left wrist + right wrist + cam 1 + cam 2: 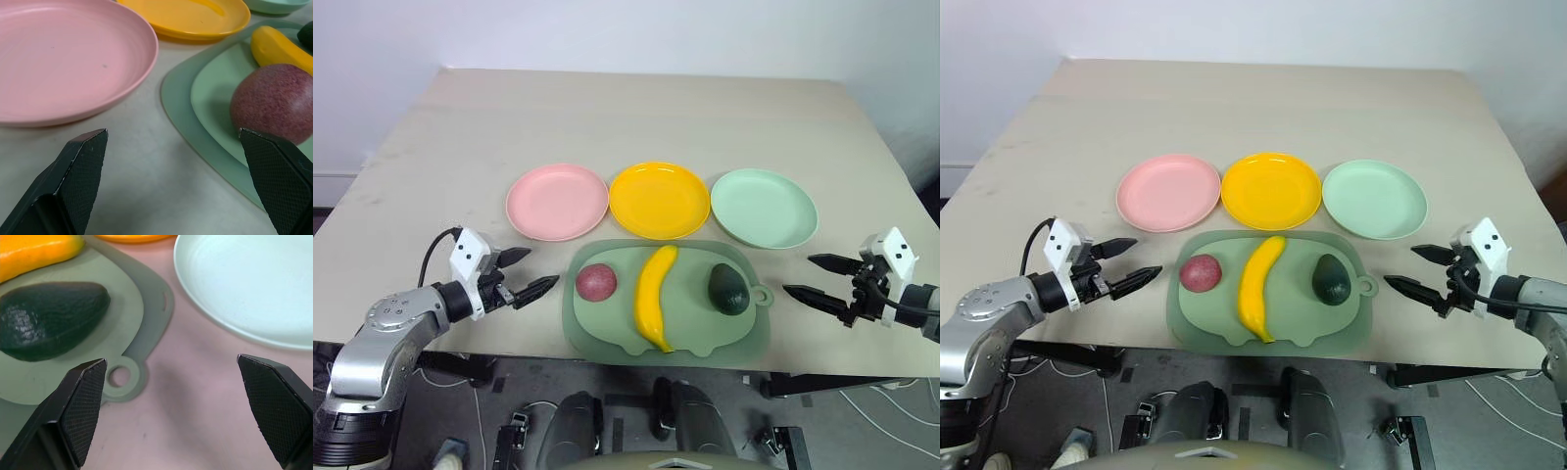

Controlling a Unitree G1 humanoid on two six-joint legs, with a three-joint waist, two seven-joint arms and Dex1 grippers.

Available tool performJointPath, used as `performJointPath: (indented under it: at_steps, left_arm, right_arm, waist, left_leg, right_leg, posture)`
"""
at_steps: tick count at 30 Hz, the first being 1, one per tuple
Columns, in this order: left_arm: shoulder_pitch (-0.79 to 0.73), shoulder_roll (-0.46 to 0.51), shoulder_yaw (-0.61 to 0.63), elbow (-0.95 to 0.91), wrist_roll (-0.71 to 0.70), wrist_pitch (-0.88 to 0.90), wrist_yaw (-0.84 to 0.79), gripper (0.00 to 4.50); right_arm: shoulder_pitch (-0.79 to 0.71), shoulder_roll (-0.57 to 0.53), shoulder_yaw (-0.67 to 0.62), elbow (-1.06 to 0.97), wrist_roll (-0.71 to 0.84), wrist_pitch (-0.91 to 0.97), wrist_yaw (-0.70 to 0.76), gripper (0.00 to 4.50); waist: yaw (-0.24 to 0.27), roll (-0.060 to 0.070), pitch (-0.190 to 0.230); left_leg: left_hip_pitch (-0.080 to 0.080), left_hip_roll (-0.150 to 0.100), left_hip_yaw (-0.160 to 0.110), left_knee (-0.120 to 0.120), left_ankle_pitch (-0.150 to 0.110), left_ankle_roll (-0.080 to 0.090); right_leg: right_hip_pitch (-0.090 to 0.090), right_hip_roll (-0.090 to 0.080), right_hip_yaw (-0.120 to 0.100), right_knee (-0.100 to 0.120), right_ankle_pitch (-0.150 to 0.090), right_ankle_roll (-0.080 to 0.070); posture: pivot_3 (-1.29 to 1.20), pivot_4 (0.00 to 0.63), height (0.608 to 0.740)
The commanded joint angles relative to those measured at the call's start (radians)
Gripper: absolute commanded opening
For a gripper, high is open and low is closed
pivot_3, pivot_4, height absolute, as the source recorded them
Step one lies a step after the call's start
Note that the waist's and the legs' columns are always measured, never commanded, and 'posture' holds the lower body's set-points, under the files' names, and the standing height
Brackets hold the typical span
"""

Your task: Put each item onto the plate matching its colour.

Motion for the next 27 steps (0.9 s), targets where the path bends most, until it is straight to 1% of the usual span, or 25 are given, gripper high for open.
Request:
performJointPath:
  at_steps: [1,7,14,18,22,27]
  left_arm:
    - [-0.012,-0.003,-0.010,-0.027,-0.005,-0.010,-0.005,4.49]
    - [-0.045,0.003,-0.003,-0.015,-0.015,-0.010,-0.008,4.49]
    - [-0.013,0.037,0.036,-0.021,-0.023,-0.012,-0.037,4.49]
    - [-0.013,0.047,0.043,-0.013,-0.016,-0.015,-0.045,4.49]
    - [-0.012,0.043,0.053,-0.008,-0.020,-0.008,-0.033,4.49]
    - [-0.013,0.033,0.055,0.000,-0.030,-0.008,-0.027,4.49]
  right_arm:
    - [-0.019,-0.005,-0.024,-0.022,0.005,-0.015,-0.009,4.50]
    - [-0.056,-0.014,-0.006,-0.018,0.000,-0.014,-0.014,4.50]
    - [-0.079,-0.031,-0.005,-0.041,0.005,0.005,-0.008,4.50]
    - [-0.074,-0.056,-0.032,-0.105,0.056,0.078,-0.001,4.50]
    - [-0.045,-0.073,-0.081,-0.262,0.178,0.231,-0.018,4.50]
    - [0.010,-0.093,-0.099,-0.413,0.214,0.316,-0.060,4.50]
  waist:
    - [0.000,0.000,0.000]
    - [0.000,0.000,0.000]
    - [0.000,0.000,0.000]
    - [0.000,0.000,0.000]
    - [0.001,0.000,0.000]
    - [0.001,0.000,0.000]
  left_leg:
    - [0.000,0.000,0.000,0.000,0.000,0.000]
    - [0.000,-0.001,0.000,0.000,0.000,0.000]
    - [0.000,-0.001,0.000,0.000,0.000,0.000]
    - [0.000,-0.001,0.000,0.000,0.000,0.000]
    - [0.000,0.001,0.000,0.000,0.000,0.000]
    - [0.000,0.001,0.000,0.000,0.000,0.000]
  right_leg:
    - [0.000,0.000,0.000,0.000,0.000,0.000]
    - [0.000,0.000,0.000,0.000,0.000,0.000]
    - [0.000,0.000,0.000,0.000,0.000,0.001]
    - [0.000,0.000,0.000,0.000,0.000,0.000]
    - [0.000,0.000,0.000,0.000,0.000,0.000]
    - [0.000,0.000,0.000,0.000,0.000,0.000]
  posture:
    - [0.00,0.150,0.740]
    - [0.00,0.150,0.740]
    - [0.00,0.150,0.740]
    - [0.00,0.150,0.740]
    - [0.00,0.150,0.740]
    - [0.00,0.150,0.740]
